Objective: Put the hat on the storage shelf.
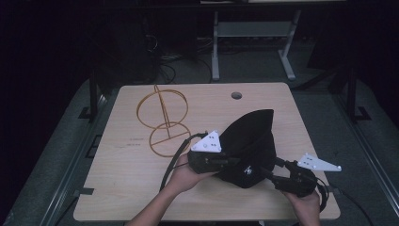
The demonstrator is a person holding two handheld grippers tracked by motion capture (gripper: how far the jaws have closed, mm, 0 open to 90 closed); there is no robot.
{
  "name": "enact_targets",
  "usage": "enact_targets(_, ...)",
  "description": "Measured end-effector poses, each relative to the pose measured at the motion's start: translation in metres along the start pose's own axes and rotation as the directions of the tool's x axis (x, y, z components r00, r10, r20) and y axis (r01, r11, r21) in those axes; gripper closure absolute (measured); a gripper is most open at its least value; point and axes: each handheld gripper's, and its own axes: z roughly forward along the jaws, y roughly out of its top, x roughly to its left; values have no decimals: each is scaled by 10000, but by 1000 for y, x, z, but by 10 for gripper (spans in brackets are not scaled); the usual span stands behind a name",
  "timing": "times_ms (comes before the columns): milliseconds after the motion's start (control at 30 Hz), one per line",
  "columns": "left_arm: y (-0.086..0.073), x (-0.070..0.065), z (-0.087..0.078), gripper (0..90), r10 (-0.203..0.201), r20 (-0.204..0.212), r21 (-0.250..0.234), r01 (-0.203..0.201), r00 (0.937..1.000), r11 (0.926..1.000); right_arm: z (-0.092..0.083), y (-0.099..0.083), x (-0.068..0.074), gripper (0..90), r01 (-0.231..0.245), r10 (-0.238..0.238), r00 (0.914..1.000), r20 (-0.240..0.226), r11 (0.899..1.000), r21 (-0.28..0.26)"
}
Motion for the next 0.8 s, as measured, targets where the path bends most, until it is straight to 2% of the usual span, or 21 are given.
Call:
enact_targets(167, 0, 0, 0, 877, 19, 28, -16, -19, 10000, 10000, 5, -2, 1, 605, 313, -314, 9990, 326, 9995, 20)
enact_targets(200, 0, 0, 0, 877, 20, 17, -24, -20, 10000, 10000, 5, -2, 1, 605, 313, -314, 9990, 326, 9995, 20)
enact_targets(300, -2, 0, -1, 877, 55, 2, 72, -55, 10000, 10000, 7, -4, 1, 740, 401, -400, 9987, 321, 9992, -22)
enact_targets(367, -2, 0, -2, 877, 60, -34, 124, -60, 10000, 9999, 8, -4, 1, 790, 458, -457, 9986, 258, 9989, -31)
enact_targets(500, -5, 0, -3, 872, 63, -140, 111, -61, 9999, 9999, 6, -3, 3, 841, 615, -610, 9975, 350, 9980, -148)
enact_targets(533, -8, -2, -4, 866, 134, -314, 251, -126, 9994, 9996, 6, -2, 4, 846, 689, -681, 9969, 403, 9975, -172)
enact_targets(633, -8, -2, -5, 796, 181, -469, 406, -162, 9987, 9990, 4, -2, 5, 851, 776, -765, 9959, 487, 9968, -202)
enact_targets(700, -9, -3, -8, 787, 246, -560, 495, -219, 9981, 9985, 2, -1, 5, 855, 777, -761, 9957, 519, 9965, -302)
enact_targets(800, -9, -3, -14, 713, 219, -733, 509, -182, 9971, 9985, -3, 2, 6, 859, 666, -640, 9963, 574, 9967, -457)
